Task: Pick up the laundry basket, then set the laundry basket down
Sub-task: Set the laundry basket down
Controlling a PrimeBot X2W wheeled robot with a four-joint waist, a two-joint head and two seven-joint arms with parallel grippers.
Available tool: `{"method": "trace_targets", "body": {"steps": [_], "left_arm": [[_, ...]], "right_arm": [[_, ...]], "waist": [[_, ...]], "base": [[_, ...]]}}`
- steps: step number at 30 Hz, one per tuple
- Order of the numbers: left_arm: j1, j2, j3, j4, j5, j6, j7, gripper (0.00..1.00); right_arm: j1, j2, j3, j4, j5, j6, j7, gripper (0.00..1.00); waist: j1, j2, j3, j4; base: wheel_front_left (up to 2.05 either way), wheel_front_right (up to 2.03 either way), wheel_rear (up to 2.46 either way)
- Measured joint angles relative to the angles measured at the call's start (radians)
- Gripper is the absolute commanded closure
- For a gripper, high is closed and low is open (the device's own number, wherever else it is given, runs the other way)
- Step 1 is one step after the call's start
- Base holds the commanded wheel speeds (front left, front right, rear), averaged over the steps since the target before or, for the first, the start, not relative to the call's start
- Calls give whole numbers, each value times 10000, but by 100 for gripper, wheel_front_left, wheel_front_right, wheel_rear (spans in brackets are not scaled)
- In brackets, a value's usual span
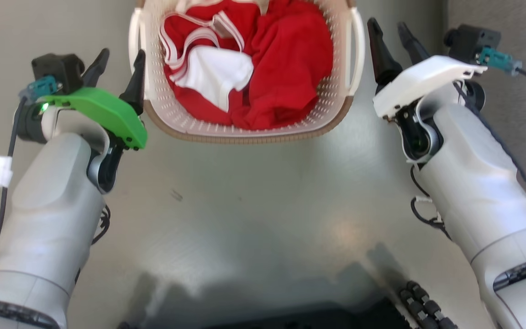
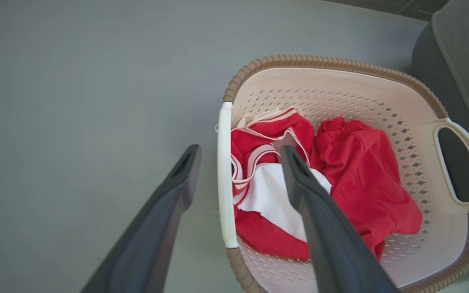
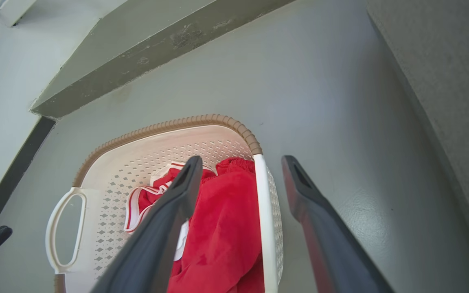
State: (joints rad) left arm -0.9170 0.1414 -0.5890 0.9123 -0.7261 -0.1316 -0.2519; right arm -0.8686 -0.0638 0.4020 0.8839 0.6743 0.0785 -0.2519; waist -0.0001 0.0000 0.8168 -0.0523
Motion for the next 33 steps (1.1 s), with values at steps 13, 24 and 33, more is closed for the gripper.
{"method": "trace_targets", "body": {"steps": [13, 24, 33], "left_arm": [[1408, 52, 416, -876, 182, 0, 0, 0], [2874, 123, 1032, -1822, 506, 0, 2, 0], [3971, 113, 1636, -2502, 832, 0, 2, 0]], "right_arm": [[1494, 13, -811, -640, -610, 182, 0, 0], [2770, 23, -1151, -1536, -1264, 272, 0, 0], [3803, 38, -1597, -2265, -1724, 355, 0, 0]], "waist": [[0, 0, -1813, -95], [0, 0, -3397, -42], [-1, 0, -4691, 65]], "base": [[0, 0, 0], [0, 0, 0], [0, 0, 0]]}}
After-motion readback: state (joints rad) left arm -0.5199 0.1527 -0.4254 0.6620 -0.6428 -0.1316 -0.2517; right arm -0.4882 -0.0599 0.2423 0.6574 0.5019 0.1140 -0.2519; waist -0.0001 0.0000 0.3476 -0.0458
